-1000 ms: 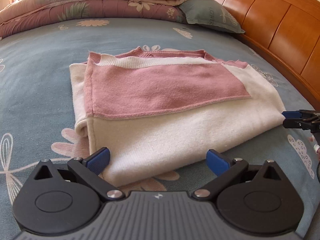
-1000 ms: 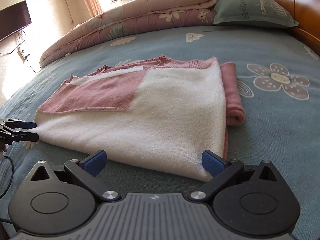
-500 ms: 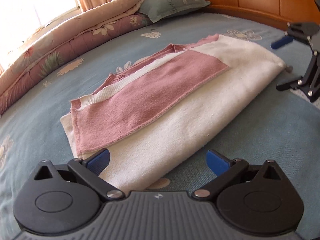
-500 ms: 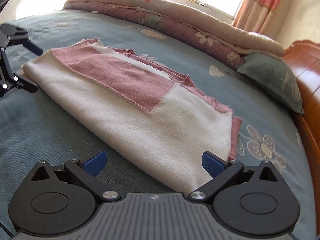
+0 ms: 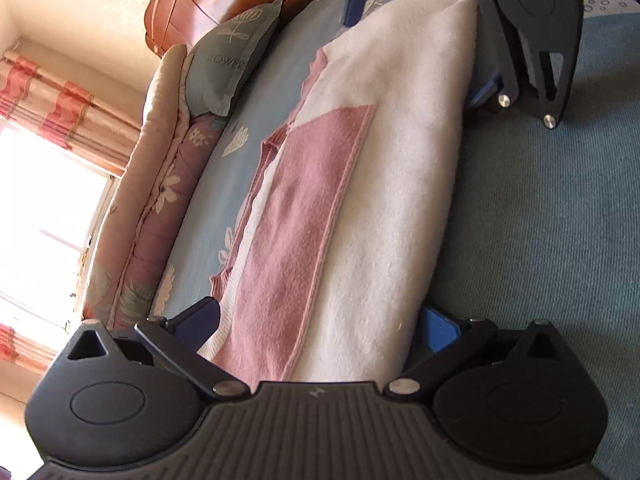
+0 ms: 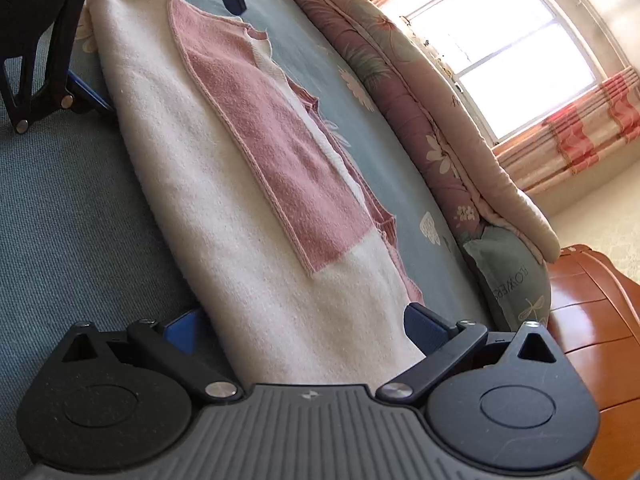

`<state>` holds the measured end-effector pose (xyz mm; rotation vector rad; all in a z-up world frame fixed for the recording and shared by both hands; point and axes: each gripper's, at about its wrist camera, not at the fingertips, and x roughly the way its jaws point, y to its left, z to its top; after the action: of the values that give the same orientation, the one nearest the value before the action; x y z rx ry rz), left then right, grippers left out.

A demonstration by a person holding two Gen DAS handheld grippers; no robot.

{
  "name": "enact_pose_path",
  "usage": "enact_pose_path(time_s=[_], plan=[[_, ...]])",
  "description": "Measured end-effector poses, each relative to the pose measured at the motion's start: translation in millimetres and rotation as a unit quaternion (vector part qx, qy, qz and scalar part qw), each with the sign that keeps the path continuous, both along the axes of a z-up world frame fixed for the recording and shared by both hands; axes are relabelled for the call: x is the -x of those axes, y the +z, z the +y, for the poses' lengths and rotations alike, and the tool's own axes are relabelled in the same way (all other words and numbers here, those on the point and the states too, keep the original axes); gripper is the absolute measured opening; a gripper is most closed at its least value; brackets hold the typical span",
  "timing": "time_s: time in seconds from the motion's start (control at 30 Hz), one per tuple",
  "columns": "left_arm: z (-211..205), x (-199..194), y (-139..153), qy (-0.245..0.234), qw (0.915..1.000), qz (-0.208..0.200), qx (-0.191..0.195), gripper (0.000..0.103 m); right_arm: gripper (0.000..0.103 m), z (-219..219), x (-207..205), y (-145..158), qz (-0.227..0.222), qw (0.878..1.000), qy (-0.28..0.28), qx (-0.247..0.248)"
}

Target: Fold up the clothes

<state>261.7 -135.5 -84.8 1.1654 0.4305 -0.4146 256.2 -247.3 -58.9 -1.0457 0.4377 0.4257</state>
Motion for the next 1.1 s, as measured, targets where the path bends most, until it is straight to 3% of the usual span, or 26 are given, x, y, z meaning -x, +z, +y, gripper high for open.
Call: enact_pose_path(time_s=[0.17,0.4,0.47,0.53,0.7,0.83,1.0,1.07,1.1], plan=[[2,-7,-1,-0.005,0.9999,-0.006,-0.006,0.103,0.103,0,-5,-5,-0.027,0.999,0.022,0.027],[58,-22,-3,0.073,0.997,-0.01,-0.025,0.103,0.103,-46,-9,-13,-0.05,0.995,-0.009,0.08],[64,-23,-5,0.081,0.9962,-0.014,-0.028,0.103,0.103,-56,-12,-12,-0.045,0.996,-0.024,0.072],[60,-25,-6,0.08,0.996,-0.02,-0.033,0.103,0.103,-58,-17,-10,-0.039,0.997,-0.034,0.063],[31,-33,-10,0.046,0.9964,-0.045,-0.055,0.102,0.103,-31,-28,-18,-0.056,0.994,-0.021,0.094],[29,-33,-11,0.04,0.9973,-0.035,-0.05,0.091,0.103,-33,-32,-17,-0.045,0.996,-0.029,0.076],[45,-25,-13,0.061,0.9978,-0.023,-0.016,0.078,0.103,-48,-29,-20,-0.046,0.996,-0.033,0.065],[39,-23,-17,0.052,0.998,-0.017,-0.03,0.066,0.103,-46,-29,-21,-0.048,0.996,-0.029,0.073],[36,-21,-20,0.047,0.998,-0.014,-0.039,0.052,0.103,-43,-30,-22,-0.048,0.995,-0.025,0.082]])
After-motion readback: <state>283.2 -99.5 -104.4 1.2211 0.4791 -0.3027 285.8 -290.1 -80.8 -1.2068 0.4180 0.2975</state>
